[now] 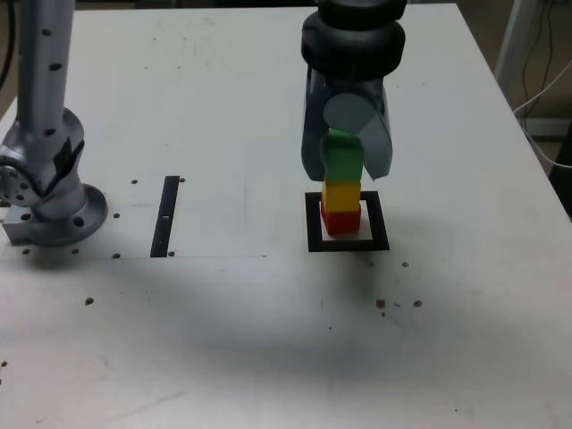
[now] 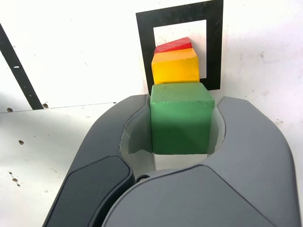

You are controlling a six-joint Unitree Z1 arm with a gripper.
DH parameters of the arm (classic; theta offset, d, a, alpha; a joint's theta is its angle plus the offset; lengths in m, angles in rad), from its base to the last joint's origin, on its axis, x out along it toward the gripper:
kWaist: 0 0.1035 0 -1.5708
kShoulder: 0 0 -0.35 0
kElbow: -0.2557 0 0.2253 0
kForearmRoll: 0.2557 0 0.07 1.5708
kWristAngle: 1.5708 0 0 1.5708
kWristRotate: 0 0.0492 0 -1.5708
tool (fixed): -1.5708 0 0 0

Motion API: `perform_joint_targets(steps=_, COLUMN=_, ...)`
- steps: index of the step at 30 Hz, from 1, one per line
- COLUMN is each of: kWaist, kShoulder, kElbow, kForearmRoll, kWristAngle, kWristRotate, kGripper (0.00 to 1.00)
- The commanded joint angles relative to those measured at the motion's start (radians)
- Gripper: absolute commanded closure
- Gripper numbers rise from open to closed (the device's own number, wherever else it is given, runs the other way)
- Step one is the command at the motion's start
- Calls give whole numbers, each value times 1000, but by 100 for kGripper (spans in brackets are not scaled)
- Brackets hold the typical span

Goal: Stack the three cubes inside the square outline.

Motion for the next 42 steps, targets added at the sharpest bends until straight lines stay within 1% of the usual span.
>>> perform_joint_targets(steps=1, kWaist=-1, kShoulder=3, kElbow=4, kForearmRoll=-4, kWristAngle=-1, kWristRotate=1, kGripper=70)
perform_joint_targets(steps=15, kWaist=28, kShoulder=9, kElbow=34, kForearmRoll=-26, kWristAngle=-1, kWristRotate=14, kGripper=70)
perform_joint_targets(steps=17, kWaist=30, kShoulder=8, kElbow=35, kForearmRoll=-28, kWristAngle=-1, kWristRotate=16, kGripper=69)
perform_joint_targets(steps=18, kWaist=31, kShoulder=8, kElbow=36, kForearmRoll=-29, kWristAngle=-1, kWristRotate=17, kGripper=66)
perform_joint_targets(steps=19, kWaist=31, kShoulder=8, kElbow=37, kForearmRoll=-30, kWristAngle=-1, kWristRotate=18, kGripper=60)
perform_joint_targets(steps=20, kWaist=31, kShoulder=8, kElbow=38, kForearmRoll=-32, kWristAngle=0, kWristRotate=19, kGripper=53)
perform_joint_targets(steps=24, kWaist=32, kShoulder=8, kElbow=48, kForearmRoll=-41, kWristAngle=-1, kWristRotate=24, kGripper=14)
perform_joint_targets(steps=25, kWaist=33, kShoulder=8, kElbow=51, kForearmRoll=-43, kWristAngle=-1, kWristRotate=25, kGripper=7)
perform_joint_targets(steps=26, kWaist=34, kShoulder=8, kElbow=53, kForearmRoll=-45, kWristAngle=-1, kWristRotate=26, kGripper=3)
perform_joint_targets(steps=28, kWaist=36, kShoulder=8, kElbow=58, kForearmRoll=-48, kWristAngle=-2, kWristRotate=26, kGripper=1)
perform_joint_targets(steps=42, kWaist=41, kShoulder=2, kElbow=66, kForearmRoll=-52, kWristAngle=-7, kWristRotate=29, kGripper=1)
